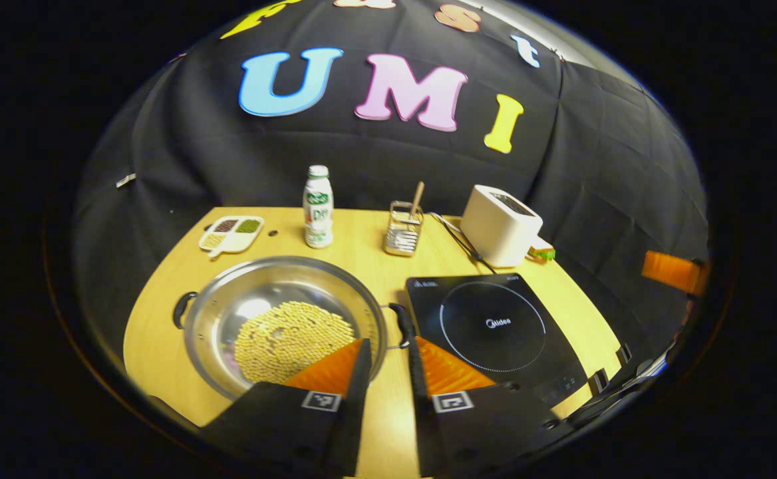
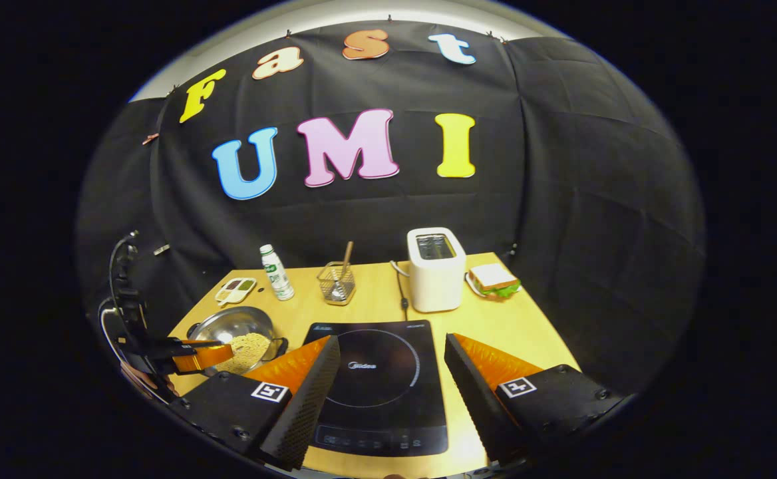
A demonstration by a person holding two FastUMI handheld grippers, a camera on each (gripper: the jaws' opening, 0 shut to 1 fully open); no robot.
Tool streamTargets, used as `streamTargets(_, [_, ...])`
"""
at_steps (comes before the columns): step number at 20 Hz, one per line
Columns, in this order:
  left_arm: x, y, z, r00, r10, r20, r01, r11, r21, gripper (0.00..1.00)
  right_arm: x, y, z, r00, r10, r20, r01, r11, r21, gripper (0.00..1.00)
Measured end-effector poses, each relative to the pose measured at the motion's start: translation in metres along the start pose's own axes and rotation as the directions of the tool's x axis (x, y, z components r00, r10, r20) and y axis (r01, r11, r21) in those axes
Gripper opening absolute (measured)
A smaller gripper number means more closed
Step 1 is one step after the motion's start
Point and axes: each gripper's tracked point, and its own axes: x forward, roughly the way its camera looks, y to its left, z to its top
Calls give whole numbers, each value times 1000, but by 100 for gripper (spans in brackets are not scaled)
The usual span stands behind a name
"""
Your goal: First push the handle of the pot to place it horizontally, then grasp the pot with both hands and set it on the induction cooktop.
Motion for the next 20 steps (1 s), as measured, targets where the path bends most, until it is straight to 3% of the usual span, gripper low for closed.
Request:
streamTargets(3, [-25,49,24,991,89,97,-90,996,-1,98,20,44,-11,995,77,-63,-78,997,-22,99])
streamTargets(7, [-43,105,23,985,153,84,-150,988,-41,95,46,108,-14,978,177,-111,-181,983,-23,99])
streamTargets(11, [-48,159,24,977,197,77,-194,980,-46,95,78,155,-28,959,232,-165,-239,971,-23,99])
streamTargets(14, [-42,199,23,973,222,64,-221,975,-25,95,100,178,-46,944,248,-219,-247,968,34,99])
streamTargets(20, [-12,239,3,980,198,7,-197,977,-83,96,148,196,-94,918,241,-314,-211,969,126,99])
